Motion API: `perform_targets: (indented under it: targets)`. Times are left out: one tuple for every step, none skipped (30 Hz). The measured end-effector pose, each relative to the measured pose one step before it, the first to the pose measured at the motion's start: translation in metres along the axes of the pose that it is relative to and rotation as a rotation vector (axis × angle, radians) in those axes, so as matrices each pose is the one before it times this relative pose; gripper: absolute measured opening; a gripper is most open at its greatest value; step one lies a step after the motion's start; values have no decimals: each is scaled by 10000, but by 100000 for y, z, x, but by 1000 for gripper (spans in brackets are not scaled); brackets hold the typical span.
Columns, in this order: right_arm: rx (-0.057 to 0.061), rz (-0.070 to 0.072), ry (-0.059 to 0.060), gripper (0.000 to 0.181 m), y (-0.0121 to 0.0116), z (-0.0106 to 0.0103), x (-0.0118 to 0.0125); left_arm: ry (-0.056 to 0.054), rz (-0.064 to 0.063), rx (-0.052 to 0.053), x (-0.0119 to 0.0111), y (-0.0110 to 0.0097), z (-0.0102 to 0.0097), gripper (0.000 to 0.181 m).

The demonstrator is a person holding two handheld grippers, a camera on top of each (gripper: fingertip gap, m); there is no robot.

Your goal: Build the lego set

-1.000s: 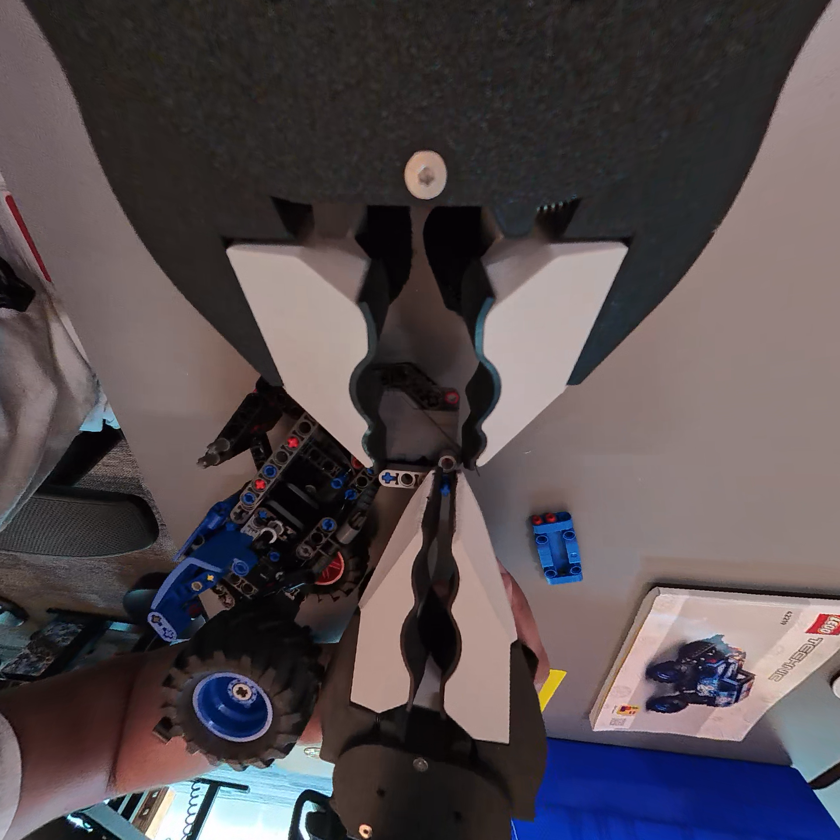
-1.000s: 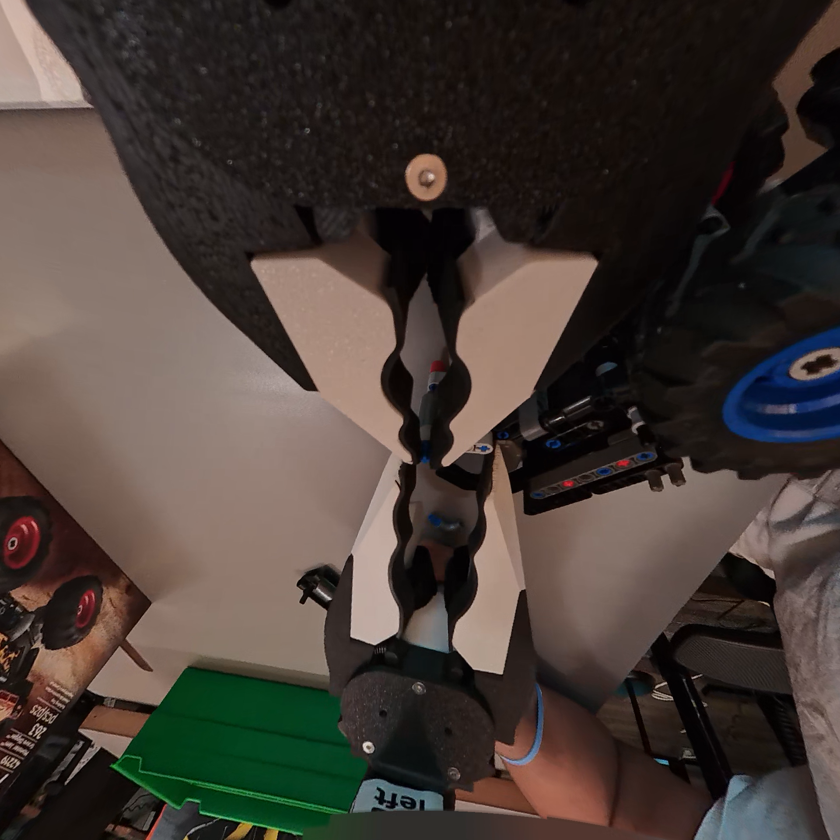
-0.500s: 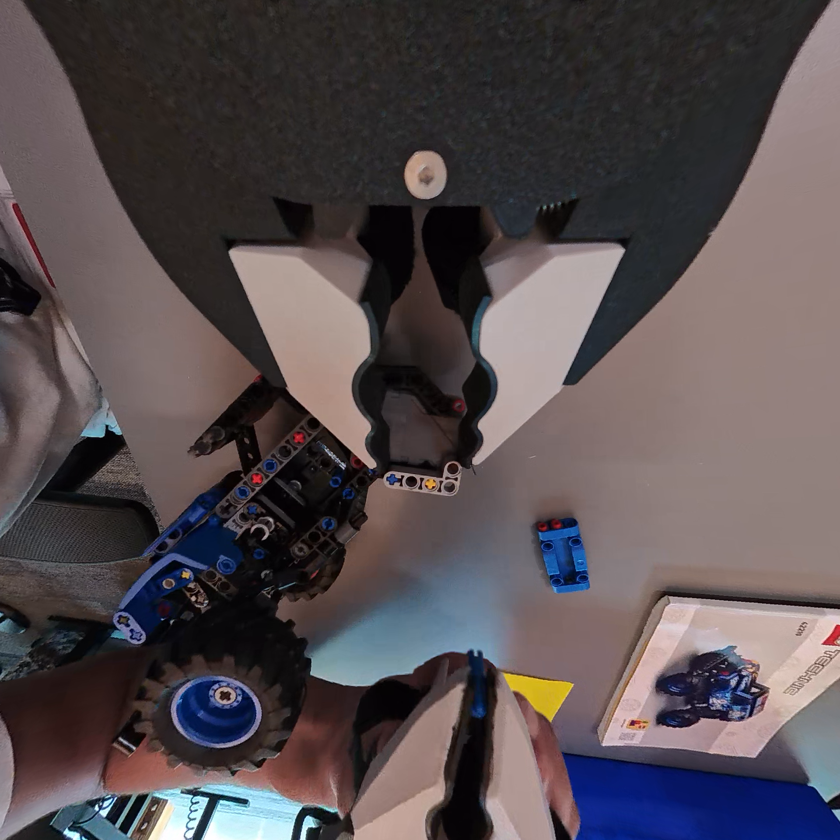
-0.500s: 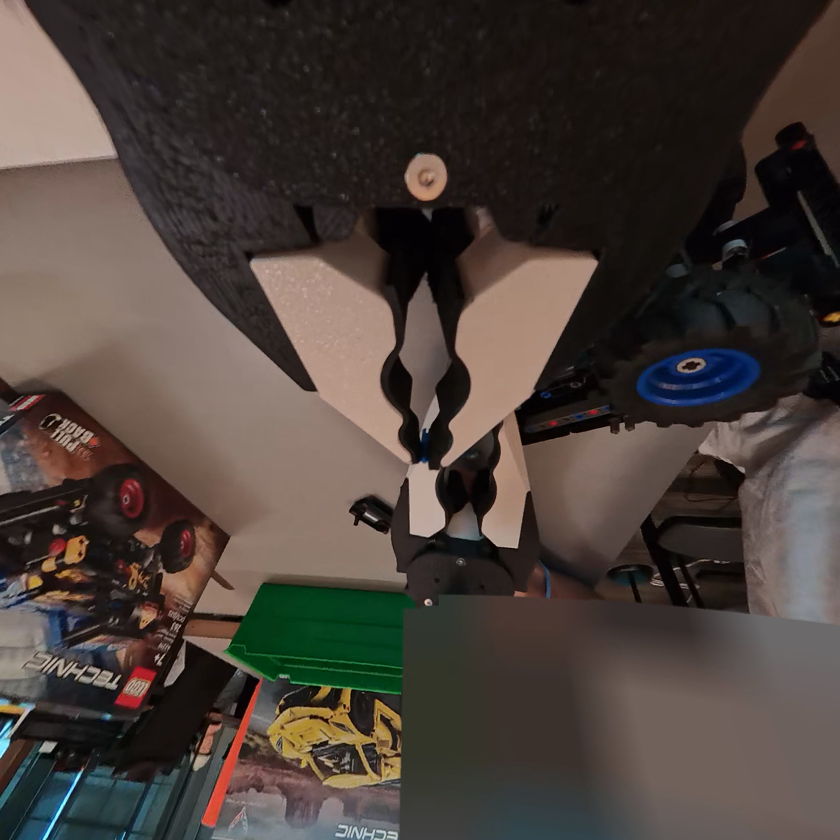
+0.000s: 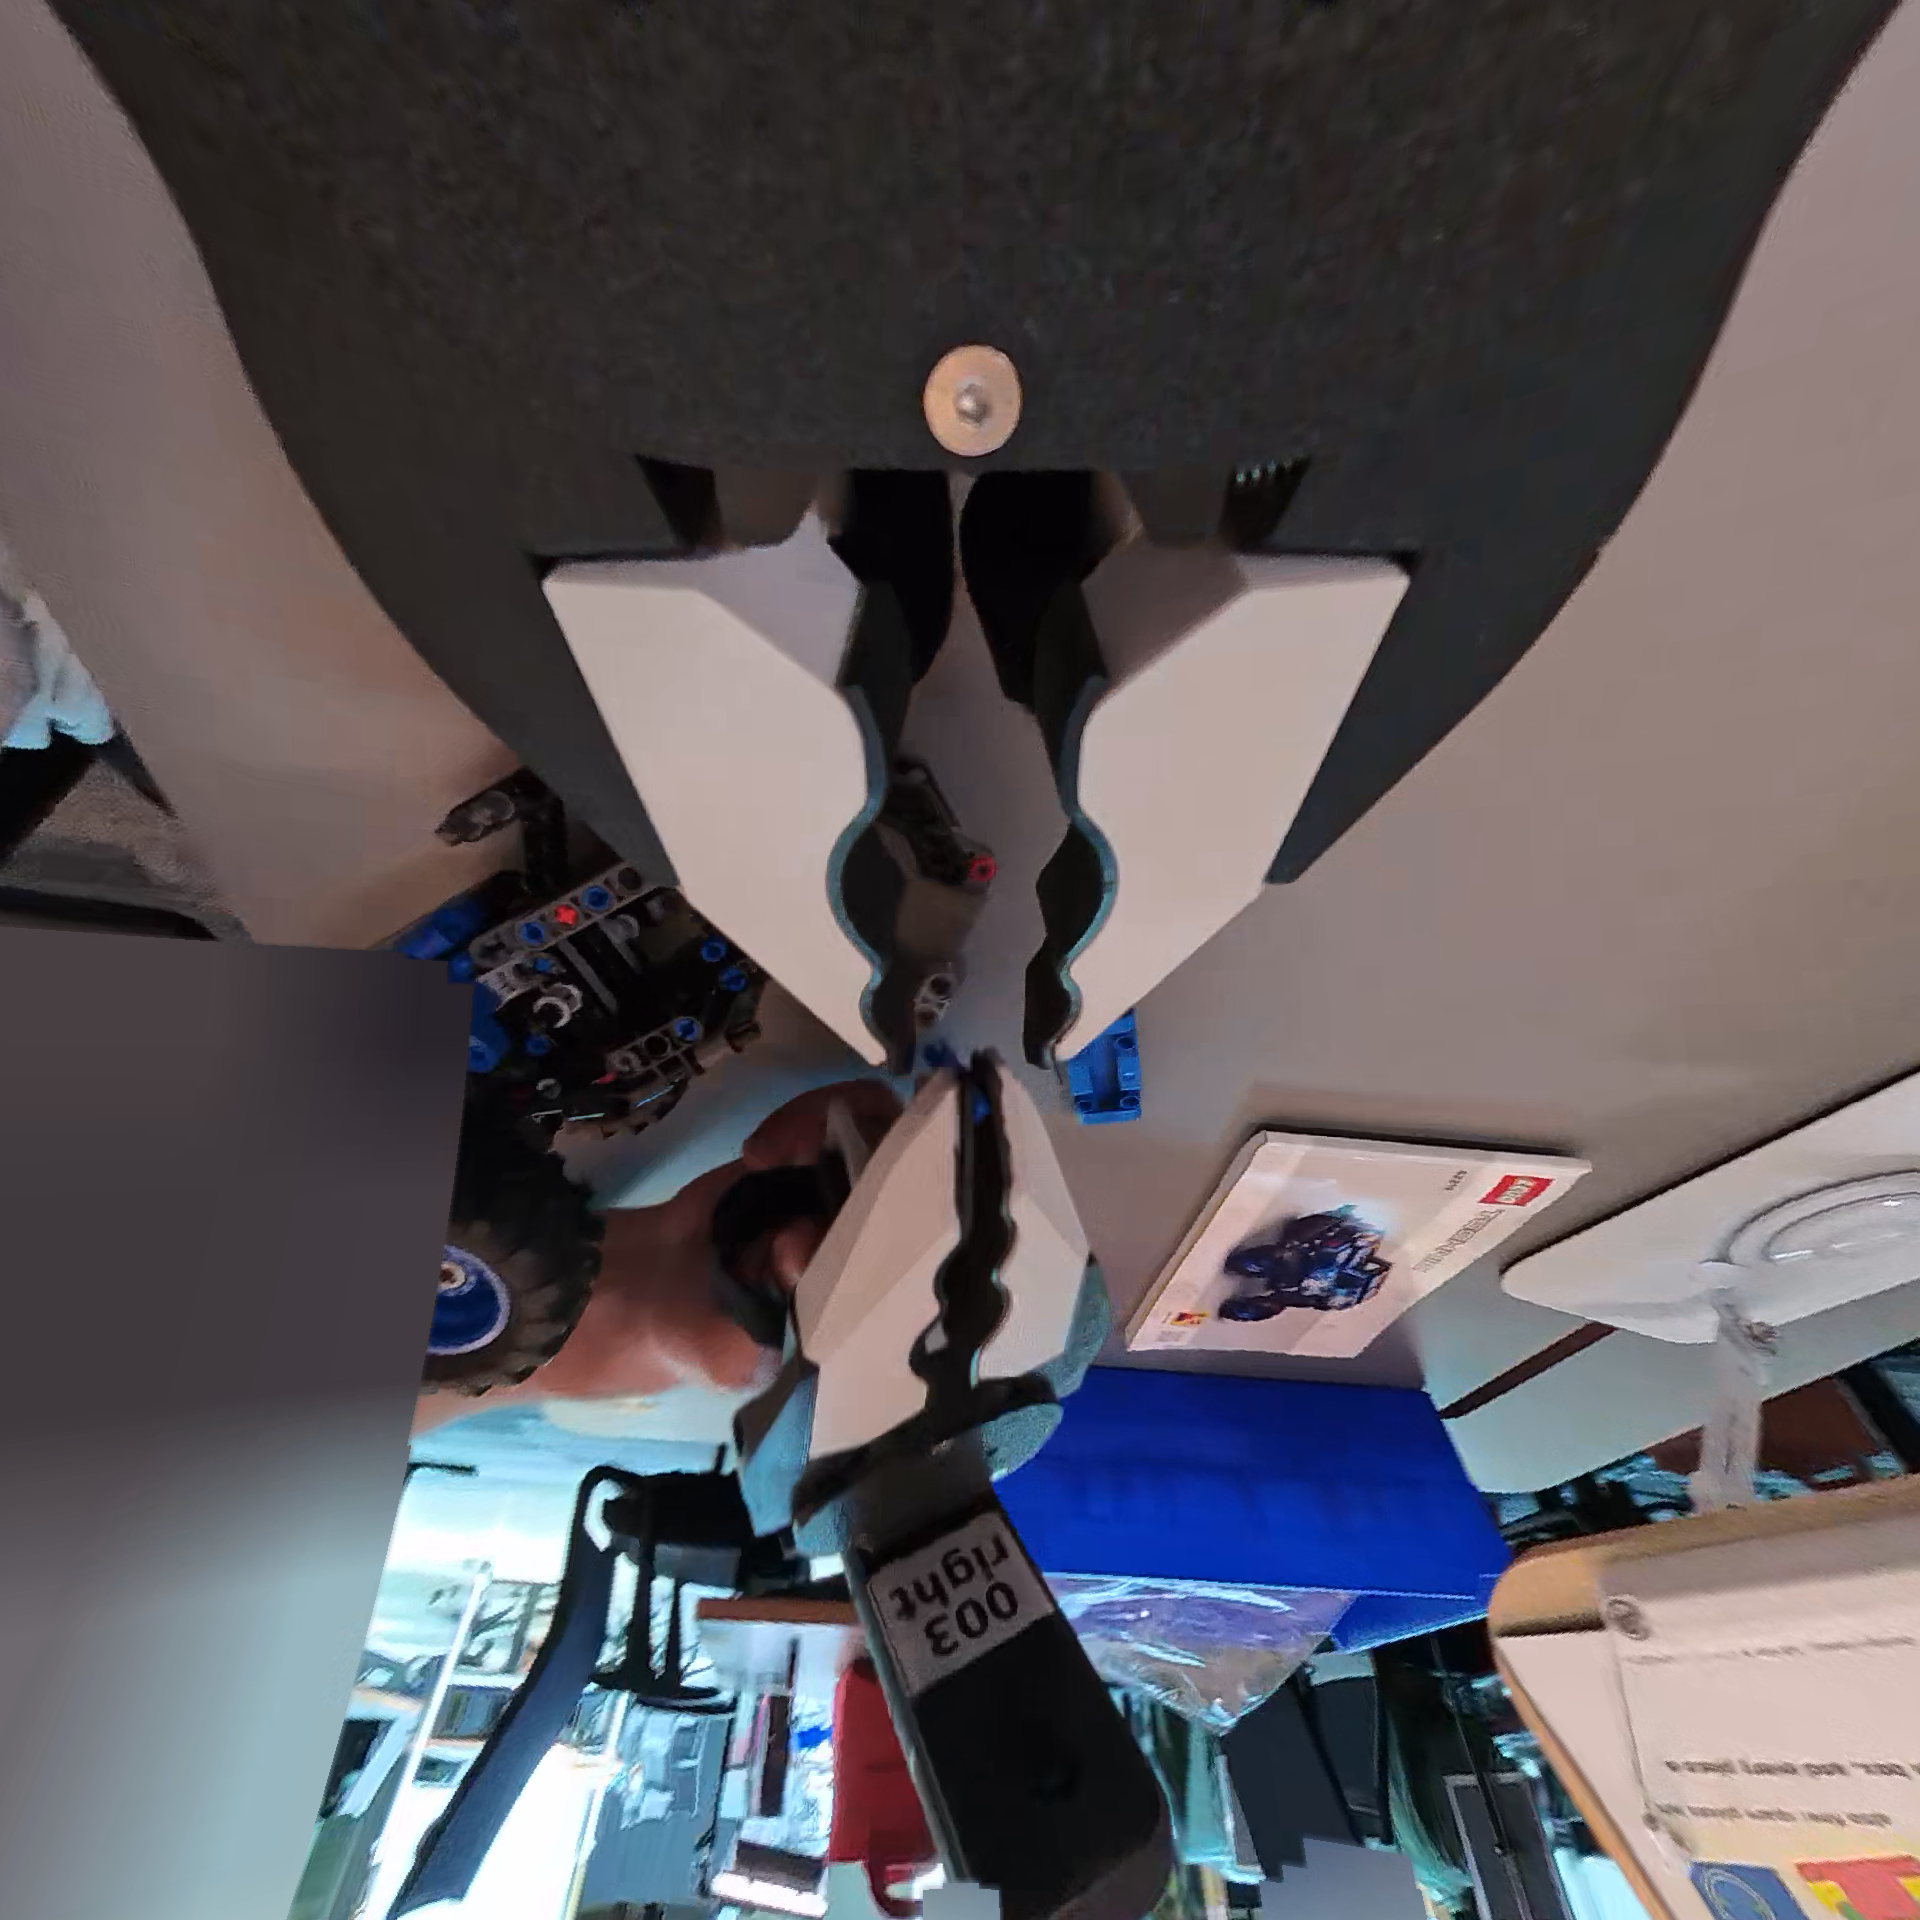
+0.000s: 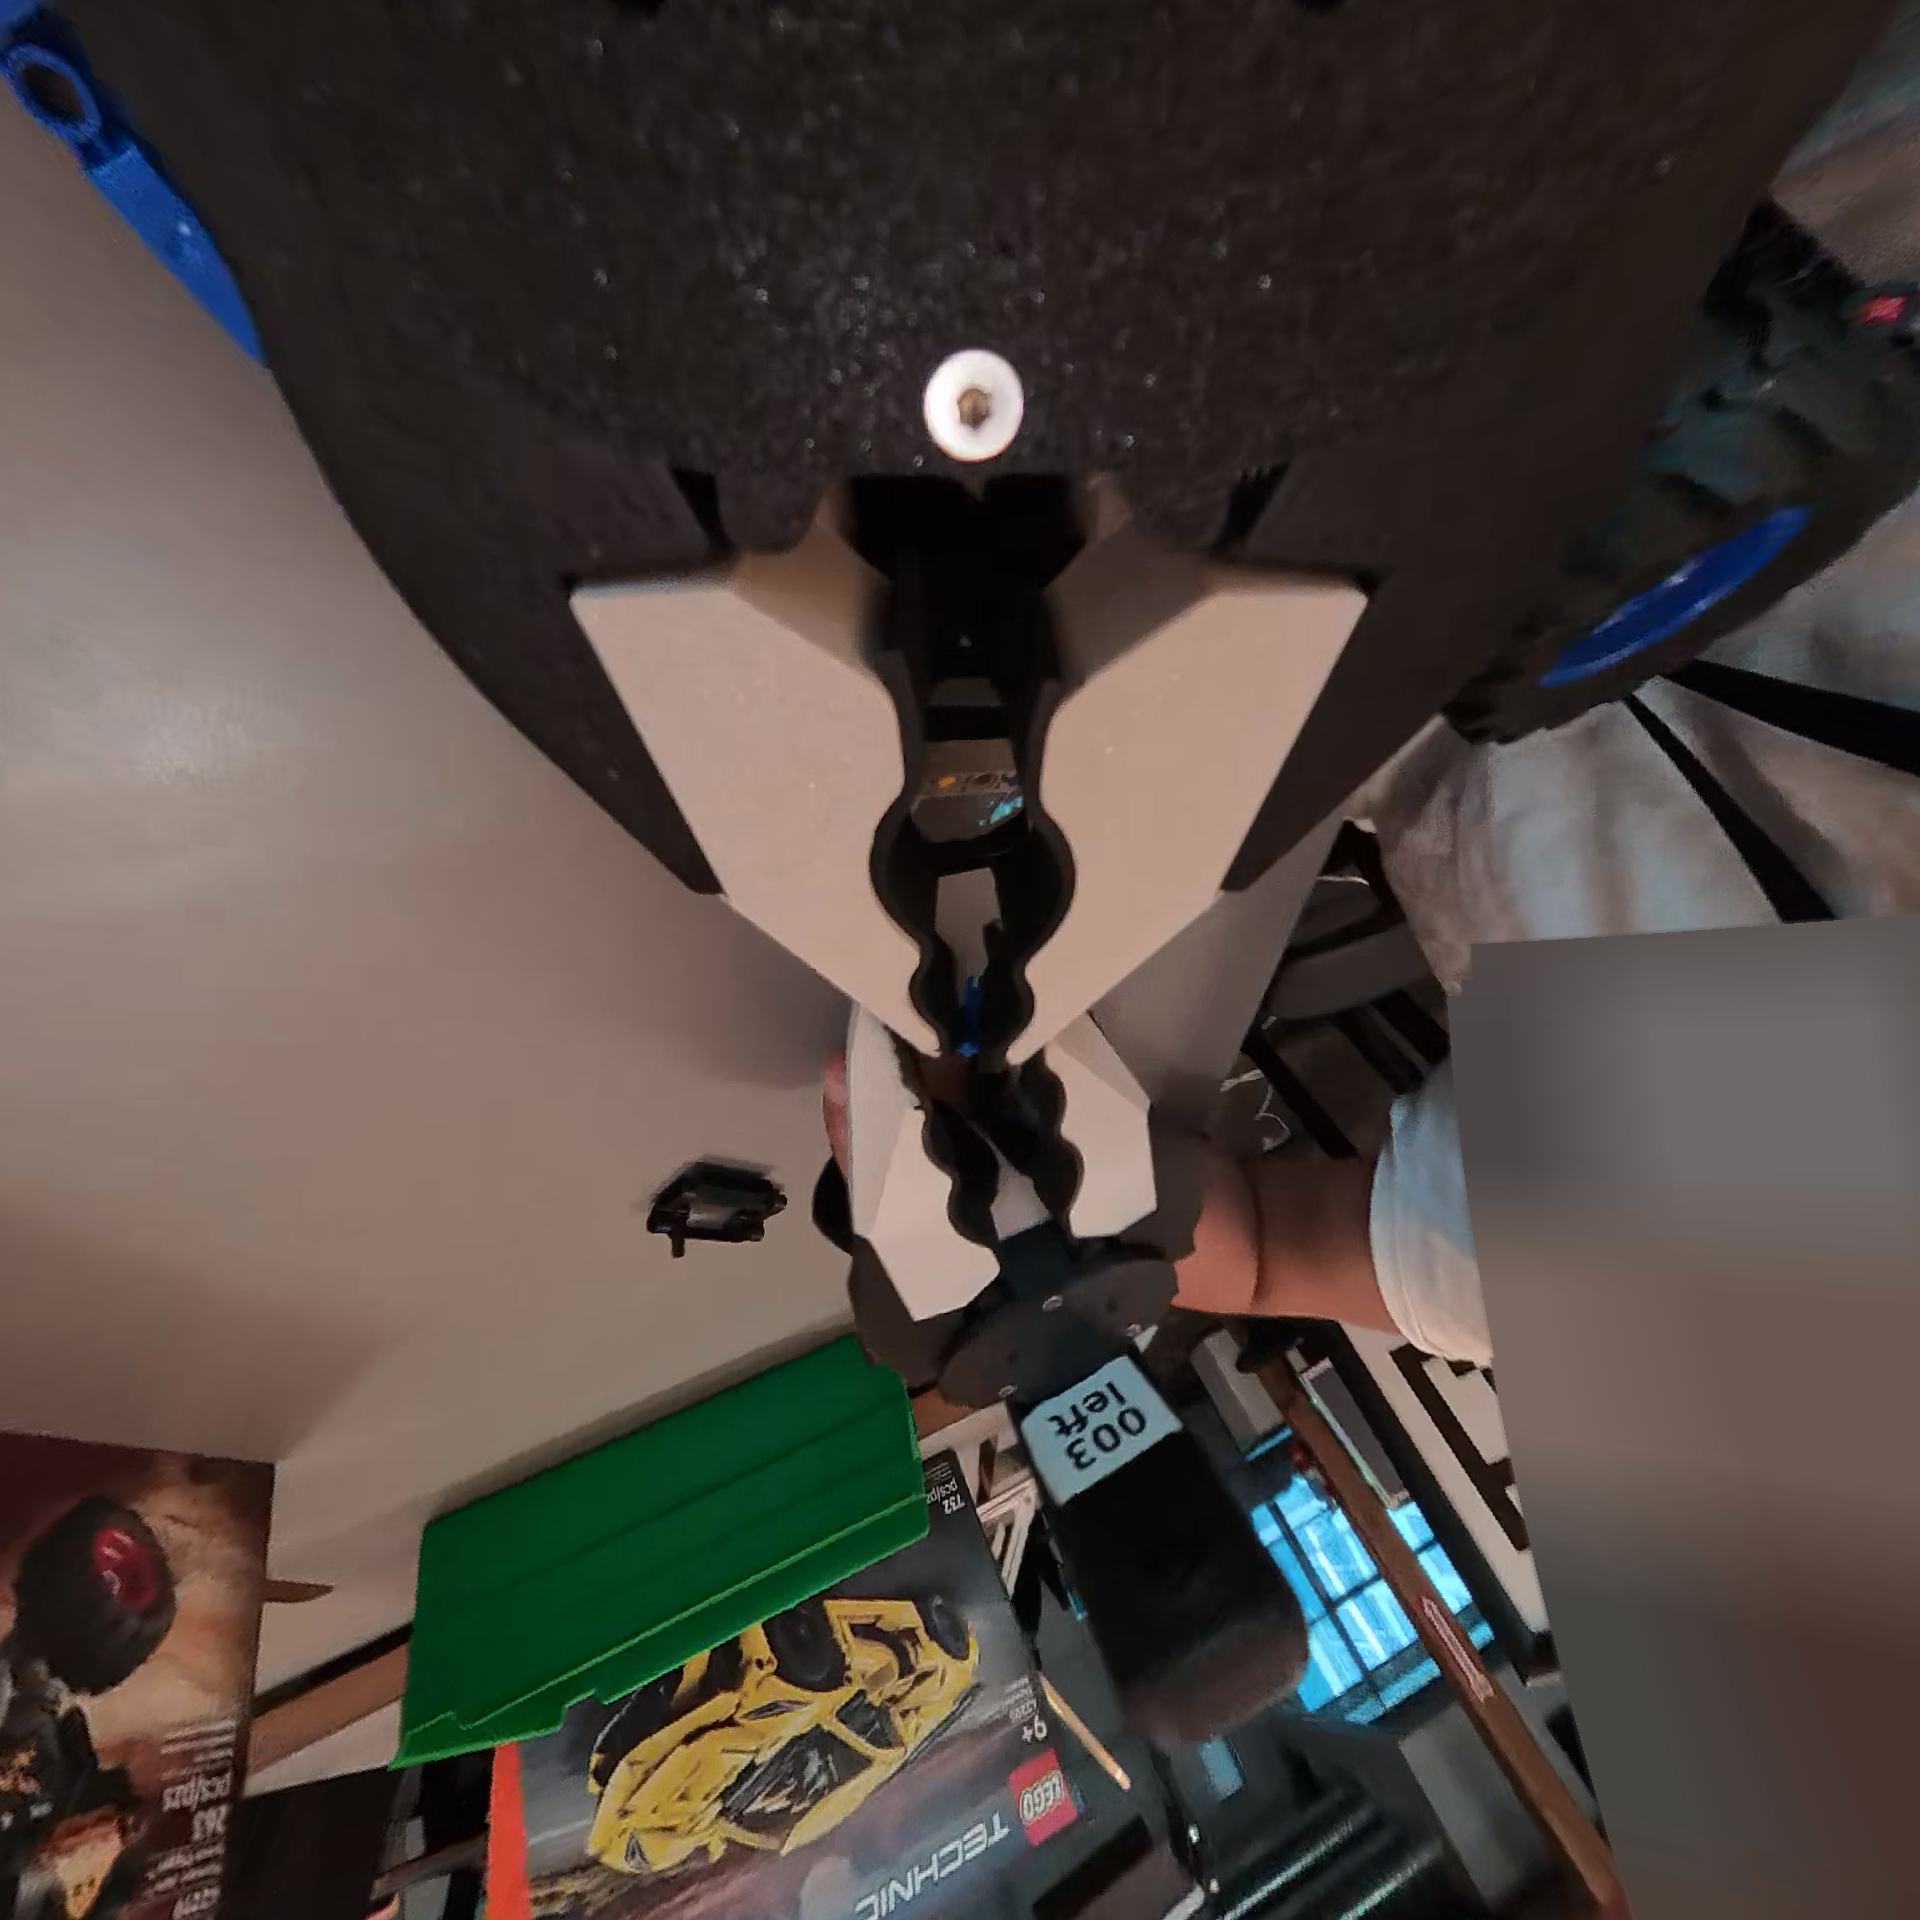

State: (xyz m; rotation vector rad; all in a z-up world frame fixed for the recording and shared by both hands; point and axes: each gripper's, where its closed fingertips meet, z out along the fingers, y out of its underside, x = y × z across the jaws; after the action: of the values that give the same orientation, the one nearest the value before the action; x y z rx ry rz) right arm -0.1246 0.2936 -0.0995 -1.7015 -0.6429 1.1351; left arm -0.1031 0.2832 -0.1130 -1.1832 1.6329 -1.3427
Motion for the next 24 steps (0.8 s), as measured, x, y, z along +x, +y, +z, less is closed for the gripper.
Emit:
perform_targets:
  targets:
    - [-26,-277,68,4,92,285,-109,200,-152,89,145,-127,-73,19]
    - [74,-235,84,4,-126,59,-25,139,-106,51,80,-63,-58,20]
    - [11,-211,77,4,-114,-52,14,94,-87,46,36,-65,-64,18]
    - [-19,-189,98,4,-62,-102,88,54,-111,28,-46,-32,-48,17]
    - [19,-197,151,4,-80,-138,169,26,-125,32,-97,-42,-45,14]
    - [31,-175,45,4,-57,-79,20,53,-103,28,-34,-35,-43,12]
    - [25,-110,66,4,-42,-57,77,24,-79,19,-49,-26,-21,11]
    - [52,-207,198,4,-121,-94,215,-48,-75,37,-140,-54,-38,10]
    - [35,-246,109,4,-70,-56,52,33,-84,67,-43,-92,-68,8]
    - [22,-122,153,5,-17,-107,196,22,-112,84,-66,-105,-97,4]
    - [6,62,32,5,40,-138,152,-52,-130,65,-172,-89,-74,4]
    - [-25,214,-121,5,123,-99,25,17,-96,15,-53,-17,-35,4]
    - [22,252,-162,5,51,-64,-26,14,-27,-5,1,-2,12,4]
    - [58,136,-47,5,-12,-32,75,-51,26,12,-37,-8,9,4]
    - [33,-3,-16,5,3,-13,43,-53,40,9,-23,-7,-6,4]
    - [0,-28,-30,5,6,-1,-43,-12,33,1,20,-3,12,4]
    - [0,-12,7,5,-22,5,-16,-10,20,11,9,-19,-1,4]
    - [-2,20,-8,5,-4,-7,-36,-9,23,13,20,-19,-5,4]
    - [6,44,-40,5,-16,-3,-60,-14,44,26,40,-26,-22,4]
    - [16,8,-3,5,-34,-32,-25,-38,63,52,18,-65,-38,4]
    - [7,-21,-9,5,-25,-31,-41,-24,60,41,36,-52,-37,4]
    - [4,11,-25,6,-22,-4,-56,-7,48,15,45,-24,-22,4]
    - [21,33,-13,6,-52,-39,-17,-8,38,19,42,-32,-23,4]
    - [33,27,-31,8,-87,-64,-37,11,18,6,45,-16,-47,3]
